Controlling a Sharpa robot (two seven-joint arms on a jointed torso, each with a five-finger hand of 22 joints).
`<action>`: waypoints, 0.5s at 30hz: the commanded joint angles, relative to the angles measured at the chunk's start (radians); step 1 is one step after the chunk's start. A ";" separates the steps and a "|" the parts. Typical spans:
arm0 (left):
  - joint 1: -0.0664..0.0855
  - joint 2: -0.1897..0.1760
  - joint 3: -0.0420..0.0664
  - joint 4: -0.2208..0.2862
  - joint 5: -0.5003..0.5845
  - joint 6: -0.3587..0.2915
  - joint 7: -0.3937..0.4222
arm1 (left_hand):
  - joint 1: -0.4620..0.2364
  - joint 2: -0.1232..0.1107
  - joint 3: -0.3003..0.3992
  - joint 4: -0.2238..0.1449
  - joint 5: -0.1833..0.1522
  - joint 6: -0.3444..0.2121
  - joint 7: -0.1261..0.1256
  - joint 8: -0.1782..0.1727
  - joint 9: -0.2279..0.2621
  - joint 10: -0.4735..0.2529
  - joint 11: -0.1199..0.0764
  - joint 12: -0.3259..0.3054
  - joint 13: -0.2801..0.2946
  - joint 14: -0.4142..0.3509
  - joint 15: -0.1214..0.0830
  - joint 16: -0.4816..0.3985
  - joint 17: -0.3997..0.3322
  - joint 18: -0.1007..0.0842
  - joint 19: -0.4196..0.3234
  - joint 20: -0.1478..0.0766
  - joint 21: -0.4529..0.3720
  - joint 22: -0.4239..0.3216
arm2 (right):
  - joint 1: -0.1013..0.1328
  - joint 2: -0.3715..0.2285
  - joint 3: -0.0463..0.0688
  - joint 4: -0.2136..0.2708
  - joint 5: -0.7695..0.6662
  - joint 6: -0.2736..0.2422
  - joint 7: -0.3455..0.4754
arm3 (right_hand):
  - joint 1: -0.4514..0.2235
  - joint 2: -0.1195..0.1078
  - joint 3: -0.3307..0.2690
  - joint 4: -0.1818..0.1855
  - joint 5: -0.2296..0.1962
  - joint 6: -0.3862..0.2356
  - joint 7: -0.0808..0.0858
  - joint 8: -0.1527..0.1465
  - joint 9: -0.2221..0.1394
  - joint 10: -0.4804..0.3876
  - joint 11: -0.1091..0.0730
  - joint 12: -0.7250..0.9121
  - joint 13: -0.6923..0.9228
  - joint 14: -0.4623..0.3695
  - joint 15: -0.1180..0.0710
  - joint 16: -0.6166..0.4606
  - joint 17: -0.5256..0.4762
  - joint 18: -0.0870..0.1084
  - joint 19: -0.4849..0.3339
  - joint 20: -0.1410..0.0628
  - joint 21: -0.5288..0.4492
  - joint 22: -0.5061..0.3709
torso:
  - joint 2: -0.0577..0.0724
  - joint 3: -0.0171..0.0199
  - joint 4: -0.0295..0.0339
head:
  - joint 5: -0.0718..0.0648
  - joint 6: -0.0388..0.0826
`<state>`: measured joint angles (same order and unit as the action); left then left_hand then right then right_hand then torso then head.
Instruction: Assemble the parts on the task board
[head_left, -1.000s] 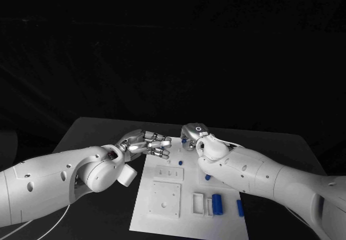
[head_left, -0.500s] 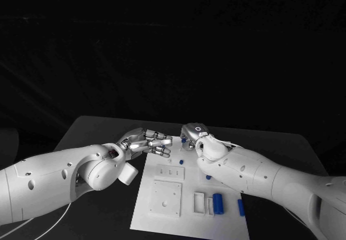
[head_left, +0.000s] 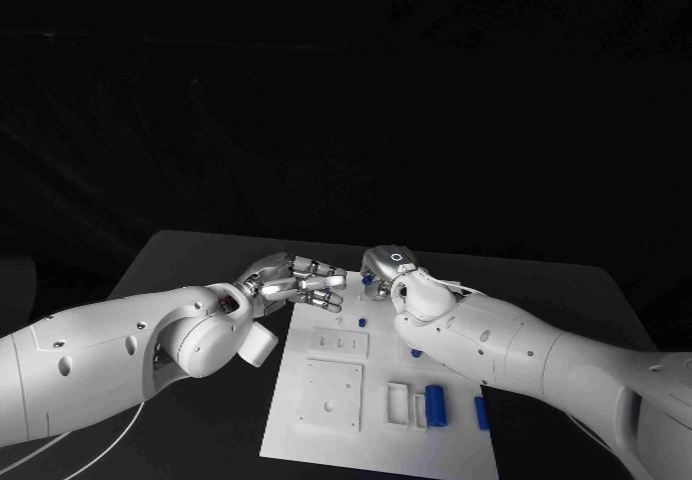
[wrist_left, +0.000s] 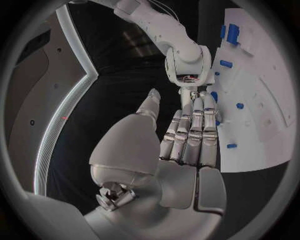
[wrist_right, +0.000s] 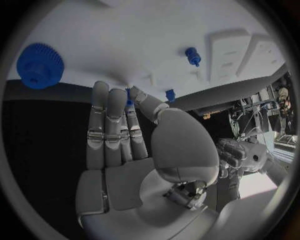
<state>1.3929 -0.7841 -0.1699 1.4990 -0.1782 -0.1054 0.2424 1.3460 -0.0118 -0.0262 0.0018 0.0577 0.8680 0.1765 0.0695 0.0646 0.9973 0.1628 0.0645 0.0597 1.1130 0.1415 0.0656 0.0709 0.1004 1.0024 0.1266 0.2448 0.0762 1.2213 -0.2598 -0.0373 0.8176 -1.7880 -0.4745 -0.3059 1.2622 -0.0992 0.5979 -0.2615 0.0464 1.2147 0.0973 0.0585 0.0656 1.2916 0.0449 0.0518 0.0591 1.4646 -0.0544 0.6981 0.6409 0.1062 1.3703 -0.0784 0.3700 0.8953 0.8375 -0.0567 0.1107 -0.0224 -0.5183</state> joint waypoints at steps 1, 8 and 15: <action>0.003 0.004 0.001 0.000 -0.003 0.010 0.005 | 0.004 0.000 -0.005 0.002 -0.006 0.007 0.000 0.003 0.000 -0.002 0.001 -0.004 0.001 -0.004 0.000 0.001 0.000 0.001 -0.006 0.002 -0.003 -0.001 | -0.006 0.001 -0.002 -0.005 0.000 0.024 0.003 | 0.004 -0.005 0.002 0.001 0.004 -0.009 0.000 0.004 0.000 -0.006 0.002 0.006 0.001 -0.003 0.002 -0.001 -0.002 0.011 0.008 0.001 -0.005 0.003 | 0.000 -0.0006 -0.0005 | 0.001 0.000; 0.004 0.005 0.001 -0.003 -0.003 0.010 0.005 | 0.004 -0.002 -0.003 0.005 -0.006 0.006 0.000 0.003 0.000 -0.004 0.002 -0.004 0.001 -0.004 0.001 0.001 0.000 0.001 -0.007 0.002 -0.003 -0.001 | -0.008 0.000 -0.002 -0.004 0.005 0.021 0.007 | 0.003 -0.005 0.003 0.002 0.004 -0.010 0.000 0.004 0.000 -0.007 0.002 0.006 0.001 -0.003 0.002 -0.002 -0.003 0.011 0.010 0.002 -0.012 0.009 | 0.000 -0.0012 0.0010 | 0.003 -0.002; 0.004 0.005 0.001 -0.004 -0.003 0.008 0.004 | 0.004 -0.002 -0.003 0.005 -0.006 0.006 0.000 0.003 0.000 -0.004 0.002 -0.004 0.001 -0.004 0.001 0.001 0.000 0.001 -0.007 0.002 -0.003 -0.001 | -0.011 0.005 -0.002 -0.010 0.023 0.001 0.017 | -0.005 -0.019 0.017 0.002 0.005 -0.050 0.011 0.004 -0.002 -0.057 0.018 0.006 0.000 -0.006 0.013 -0.009 -0.010 0.018 0.011 0.011 -0.028 0.022 | 0.000 -0.0018 0.0005 | 0.004 0.000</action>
<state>1.3935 -0.7813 -0.1698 1.4936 -0.1782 -0.1053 0.2419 1.3460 -0.0118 -0.0262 0.0018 0.0577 0.8680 0.1765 0.0695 0.0647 0.9973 0.1628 0.0645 0.0597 1.1130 0.1415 0.0656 0.0708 0.1003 1.0024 0.1267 0.2447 0.0762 1.2152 -0.2558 -0.0373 0.8113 -1.7778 -0.4799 -0.2980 1.2561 -0.1112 0.6123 -0.2588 0.0464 1.1676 0.1099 0.0576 0.0646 1.2375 0.0631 0.0527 0.0602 1.4576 -0.0478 0.6930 0.6310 0.1060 1.3792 -0.0695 0.3467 0.9166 0.8374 -0.0579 0.1114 -0.0187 -0.5189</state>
